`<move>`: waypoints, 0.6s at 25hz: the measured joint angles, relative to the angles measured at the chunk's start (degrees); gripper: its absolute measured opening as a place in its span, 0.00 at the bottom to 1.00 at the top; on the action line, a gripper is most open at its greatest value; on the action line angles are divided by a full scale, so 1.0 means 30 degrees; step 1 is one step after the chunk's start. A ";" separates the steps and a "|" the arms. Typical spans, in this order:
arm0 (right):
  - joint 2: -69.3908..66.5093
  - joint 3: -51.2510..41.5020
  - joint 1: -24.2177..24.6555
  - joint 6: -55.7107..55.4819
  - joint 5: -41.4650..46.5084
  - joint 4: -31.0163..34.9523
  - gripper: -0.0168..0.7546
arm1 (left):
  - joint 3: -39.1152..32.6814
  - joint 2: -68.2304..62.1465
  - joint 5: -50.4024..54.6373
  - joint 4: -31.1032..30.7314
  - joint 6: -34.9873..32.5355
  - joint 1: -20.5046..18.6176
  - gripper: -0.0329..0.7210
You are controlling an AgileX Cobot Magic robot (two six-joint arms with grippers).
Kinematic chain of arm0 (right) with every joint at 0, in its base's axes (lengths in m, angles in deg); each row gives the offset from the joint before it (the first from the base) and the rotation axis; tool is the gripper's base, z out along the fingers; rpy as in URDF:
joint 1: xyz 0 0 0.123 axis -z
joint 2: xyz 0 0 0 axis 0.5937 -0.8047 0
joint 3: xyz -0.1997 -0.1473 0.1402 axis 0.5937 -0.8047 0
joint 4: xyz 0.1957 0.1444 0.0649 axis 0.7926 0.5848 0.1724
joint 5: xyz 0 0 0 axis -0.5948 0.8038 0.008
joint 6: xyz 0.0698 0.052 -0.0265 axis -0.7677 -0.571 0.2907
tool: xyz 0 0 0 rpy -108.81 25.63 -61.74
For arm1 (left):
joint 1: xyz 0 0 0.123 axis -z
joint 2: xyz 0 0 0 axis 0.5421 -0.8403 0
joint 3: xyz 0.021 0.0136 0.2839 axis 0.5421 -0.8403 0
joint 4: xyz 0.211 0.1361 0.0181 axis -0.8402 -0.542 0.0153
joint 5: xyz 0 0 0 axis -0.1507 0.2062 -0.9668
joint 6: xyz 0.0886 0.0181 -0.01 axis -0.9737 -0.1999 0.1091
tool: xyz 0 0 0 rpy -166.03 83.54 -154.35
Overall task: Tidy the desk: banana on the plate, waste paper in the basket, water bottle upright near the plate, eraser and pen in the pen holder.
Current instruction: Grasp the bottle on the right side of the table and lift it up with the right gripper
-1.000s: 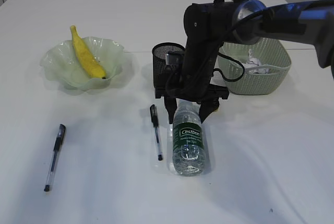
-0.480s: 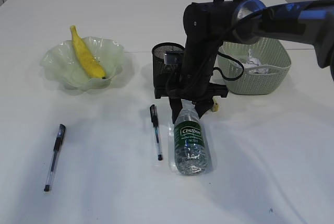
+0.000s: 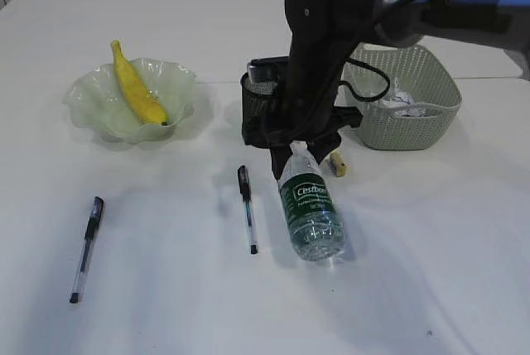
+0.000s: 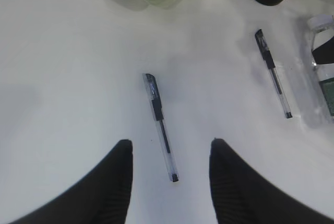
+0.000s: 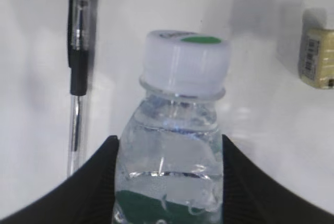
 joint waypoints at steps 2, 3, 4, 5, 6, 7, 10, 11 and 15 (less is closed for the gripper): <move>0.0590 -0.0075 -0.0296 0.0104 0.0045 -0.0162 0.50 | 0.0000 0.0000 0.0000 0.0000 0.0000 0.0000 0.49; 0.0946 -0.0214 -0.0392 0.0200 0.0085 -0.0192 0.50 | 0.0000 0.0000 0.0000 0.0000 0.0000 0.0000 0.49; 0.1249 -0.0418 -0.0486 0.0335 0.0085 -0.0238 0.50 | 0.0000 0.0000 0.0037 0.0000 0.0000 0.0000 0.49; 0.1610 -0.0750 -0.0536 0.0430 0.0085 -0.0236 0.50 | 0.0000 0.0000 0.0073 0.0000 0.0000 0.0000 0.49; 0.1962 -0.1158 -0.0576 0.0577 0.0085 -0.0280 0.50 | 0.0000 0.0000 0.0120 0.0000 0.0000 0.0000 0.49; 0.2320 -0.1652 -0.0605 0.0667 0.0085 -0.0324 0.50 | 0.0000 0.0000 0.0202 0.0000 0.0000 0.0000 0.49; 0.3555 -0.3579 -0.0605 0.0945 0.0085 -0.0528 0.50 | 0.0000 0.0000 0.0361 0.0000 0.0000 0.0000 0.49; 0.4021 -0.4407 -0.0605 0.0947 0.0085 -0.0627 0.50 | 0.0000 0.0000 0.0475 0.0000 0.0000 0.0000 0.49; 0.6748 -0.7773 -0.0605 0.1018 -0.1003 -0.0712 0.50 | 0.0000 0.0000 0.0730 0.0000 0.0000 0.0000 0.49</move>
